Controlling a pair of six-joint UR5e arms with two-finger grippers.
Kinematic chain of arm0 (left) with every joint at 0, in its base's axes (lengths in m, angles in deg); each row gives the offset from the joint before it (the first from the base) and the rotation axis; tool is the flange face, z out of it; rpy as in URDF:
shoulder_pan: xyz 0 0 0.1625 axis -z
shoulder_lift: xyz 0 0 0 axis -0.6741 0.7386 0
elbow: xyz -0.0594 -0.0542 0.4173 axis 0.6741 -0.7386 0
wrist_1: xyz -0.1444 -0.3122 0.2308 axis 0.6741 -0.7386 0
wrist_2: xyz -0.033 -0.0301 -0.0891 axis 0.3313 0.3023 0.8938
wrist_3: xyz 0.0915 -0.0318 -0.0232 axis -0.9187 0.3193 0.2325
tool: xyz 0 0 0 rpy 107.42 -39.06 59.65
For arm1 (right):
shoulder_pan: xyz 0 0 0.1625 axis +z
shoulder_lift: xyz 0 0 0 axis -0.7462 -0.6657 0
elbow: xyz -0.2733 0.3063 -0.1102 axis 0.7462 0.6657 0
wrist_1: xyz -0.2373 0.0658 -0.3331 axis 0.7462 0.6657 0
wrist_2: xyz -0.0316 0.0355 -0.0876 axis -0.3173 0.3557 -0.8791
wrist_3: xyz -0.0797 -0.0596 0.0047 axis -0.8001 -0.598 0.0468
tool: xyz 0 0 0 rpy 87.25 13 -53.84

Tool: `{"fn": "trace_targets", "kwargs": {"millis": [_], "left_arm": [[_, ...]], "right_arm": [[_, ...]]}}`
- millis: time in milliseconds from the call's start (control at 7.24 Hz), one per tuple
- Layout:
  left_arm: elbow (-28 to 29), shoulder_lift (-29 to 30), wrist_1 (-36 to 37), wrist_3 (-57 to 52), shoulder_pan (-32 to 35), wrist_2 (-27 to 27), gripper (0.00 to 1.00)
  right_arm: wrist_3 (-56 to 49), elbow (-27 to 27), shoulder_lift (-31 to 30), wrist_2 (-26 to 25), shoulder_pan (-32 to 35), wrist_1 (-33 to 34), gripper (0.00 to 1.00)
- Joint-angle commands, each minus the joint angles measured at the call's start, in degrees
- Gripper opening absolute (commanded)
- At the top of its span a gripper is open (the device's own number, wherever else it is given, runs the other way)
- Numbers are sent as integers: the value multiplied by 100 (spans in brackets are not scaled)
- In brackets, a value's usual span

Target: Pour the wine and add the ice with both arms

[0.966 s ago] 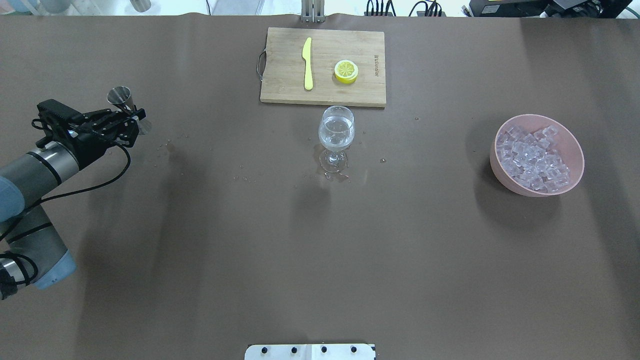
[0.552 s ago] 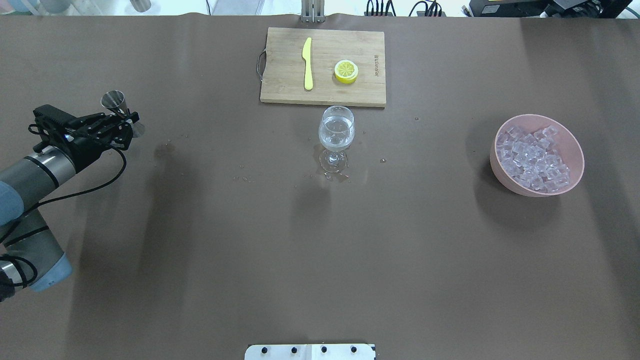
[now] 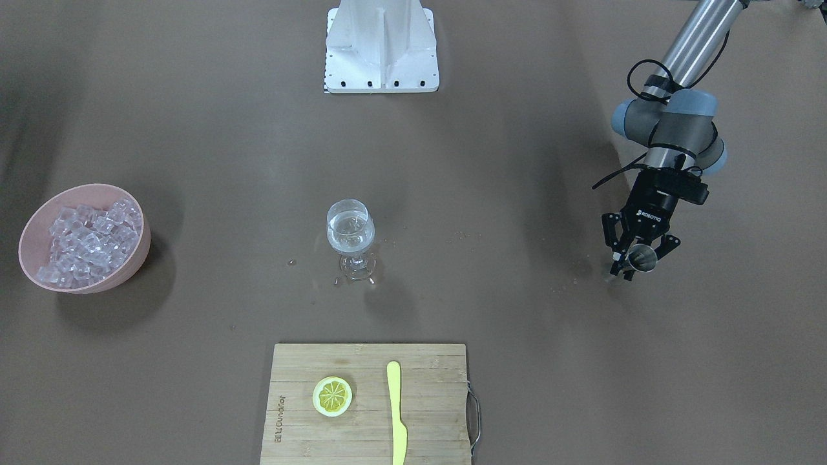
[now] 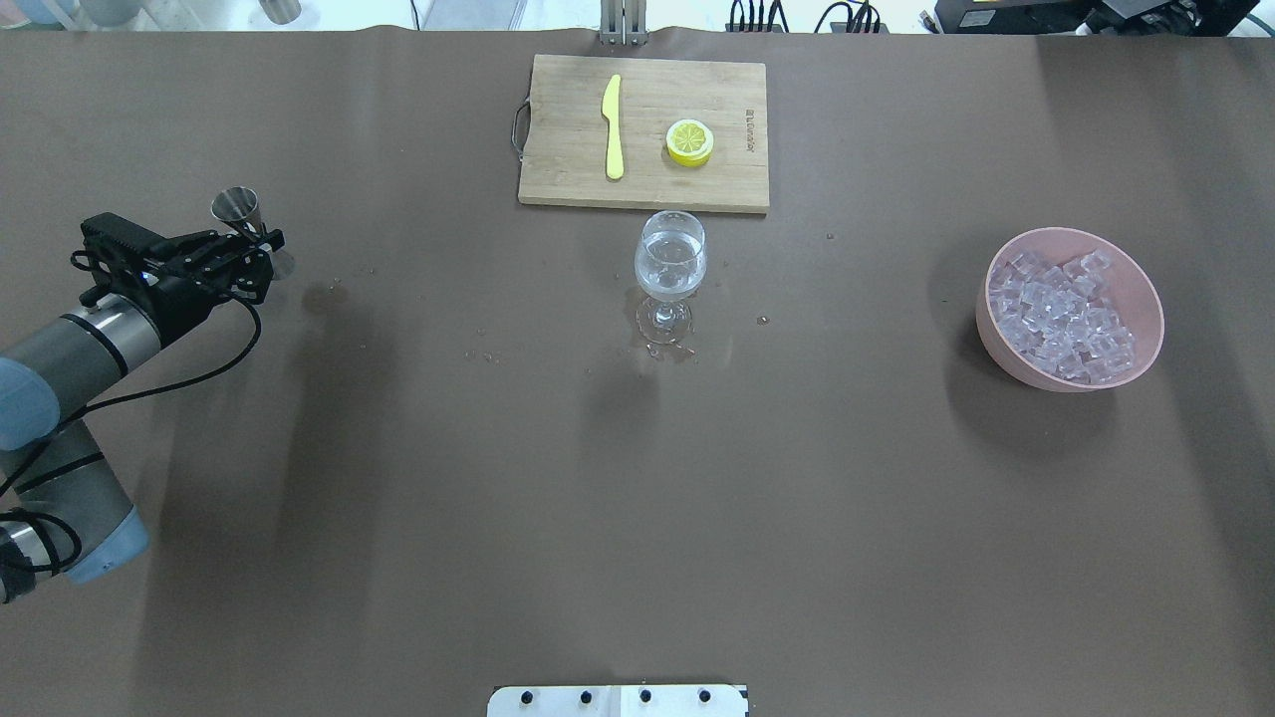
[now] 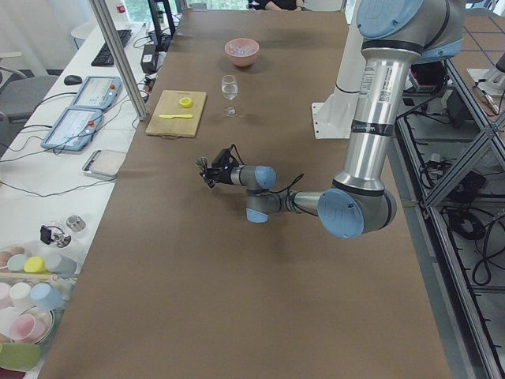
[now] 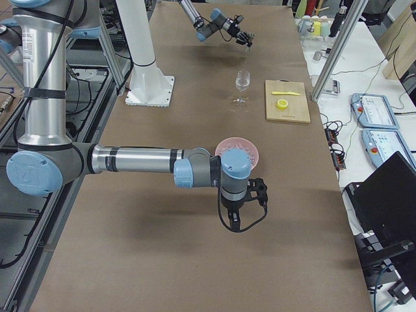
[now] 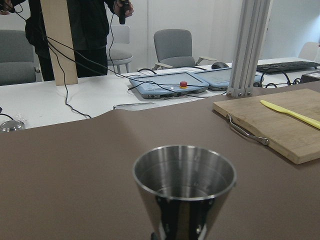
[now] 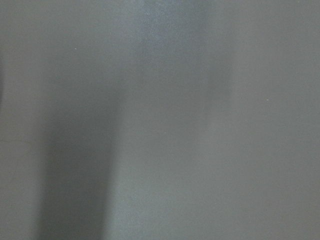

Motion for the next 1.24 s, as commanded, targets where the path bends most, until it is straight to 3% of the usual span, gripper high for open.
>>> {"fn": "trace_targets", "kwargs": {"millis": [0,414,966,1104], "left_arm": [[0,-6,27,0,-3,13,36],[-8,-42,18,-26,-3,39,58],[-43,-50,1,-281,-12,257,75],[-96,-50,1,-316,5,503,89]], "right_arm": [[0,7,9,0,0,0,100],[0,7,9,0,0,0,100],[0,7,9,0,0,0,100],[0,7,9,0,0,0,100]]}}
